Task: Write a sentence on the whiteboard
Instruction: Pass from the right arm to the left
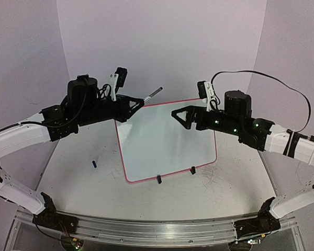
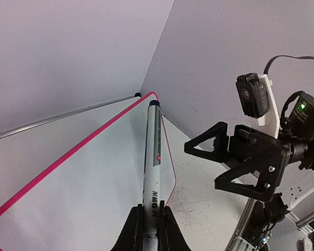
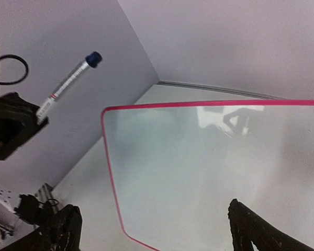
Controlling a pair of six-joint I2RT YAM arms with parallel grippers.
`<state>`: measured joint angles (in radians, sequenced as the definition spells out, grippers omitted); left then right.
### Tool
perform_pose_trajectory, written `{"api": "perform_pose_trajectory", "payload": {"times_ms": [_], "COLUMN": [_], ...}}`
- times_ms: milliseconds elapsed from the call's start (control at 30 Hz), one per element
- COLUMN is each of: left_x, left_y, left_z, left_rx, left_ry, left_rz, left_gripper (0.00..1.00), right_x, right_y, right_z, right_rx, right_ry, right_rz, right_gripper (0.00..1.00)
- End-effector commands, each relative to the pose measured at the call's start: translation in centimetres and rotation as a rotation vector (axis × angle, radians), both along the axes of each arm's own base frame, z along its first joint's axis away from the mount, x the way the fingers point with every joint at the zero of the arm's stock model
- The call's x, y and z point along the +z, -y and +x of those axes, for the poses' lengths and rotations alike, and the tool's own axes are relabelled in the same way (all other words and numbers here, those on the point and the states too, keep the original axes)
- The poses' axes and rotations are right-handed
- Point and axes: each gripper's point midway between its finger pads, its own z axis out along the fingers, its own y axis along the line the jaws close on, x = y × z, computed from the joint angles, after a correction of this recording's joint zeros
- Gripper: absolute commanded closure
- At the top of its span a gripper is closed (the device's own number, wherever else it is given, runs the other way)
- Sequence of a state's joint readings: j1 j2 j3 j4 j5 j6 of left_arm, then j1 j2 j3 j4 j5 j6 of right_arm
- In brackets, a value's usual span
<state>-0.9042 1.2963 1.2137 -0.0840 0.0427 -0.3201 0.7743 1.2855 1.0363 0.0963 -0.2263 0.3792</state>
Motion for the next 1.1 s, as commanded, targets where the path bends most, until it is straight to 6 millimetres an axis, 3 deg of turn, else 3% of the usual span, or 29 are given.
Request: {"api": "perform_pose_trajectory", "payload": {"times_ms": [0,233,367,500,633,967,1067], "left_x": [2.4,3.2,3.9,4.3,4.6,2.8,2.5], "left_y": [-1.4,-1.3,-1.1,-0.6,-0.2,3.1,3.6], "left_z": [1.0,1.5,1.2,0.7,0.0,-2.5,-2.7], "left_rx": [-0.010,-0.081,-0.109,-0.148,-0.203,-0.470,-0.499], "left_ry": [0.065,0.067,0.083,0.085,0.079,-0.012,-0.032], "left_rz": [-0.129,-0.197,-0.259,-0.295,-0.324,-0.295,-0.294], "left_gripper": [1.00,1.00,1.00,1.00,1.00,1.00,1.00], "right_x": [3.8,7.8,9.1,8.4,9.0,8.7,7.9], "right_y": [-1.1,-1.1,-1.3,-1.8,-2.2,-4.4,-5.2], "right_z": [-1.5,-1.9,-1.4,-0.9,-2.1,-3.4,-3.8], "right_rx": [0.235,0.356,0.367,0.381,0.474,0.656,0.695], "right_ry": [-0.138,-0.151,-0.131,-0.146,-0.129,-0.132,-0.152], "right_rz": [0.202,0.357,0.395,0.395,0.450,0.423,0.404], "right_gripper": [0.02,0.02,0.02,0.06,0.11,0.17,0.26]}}
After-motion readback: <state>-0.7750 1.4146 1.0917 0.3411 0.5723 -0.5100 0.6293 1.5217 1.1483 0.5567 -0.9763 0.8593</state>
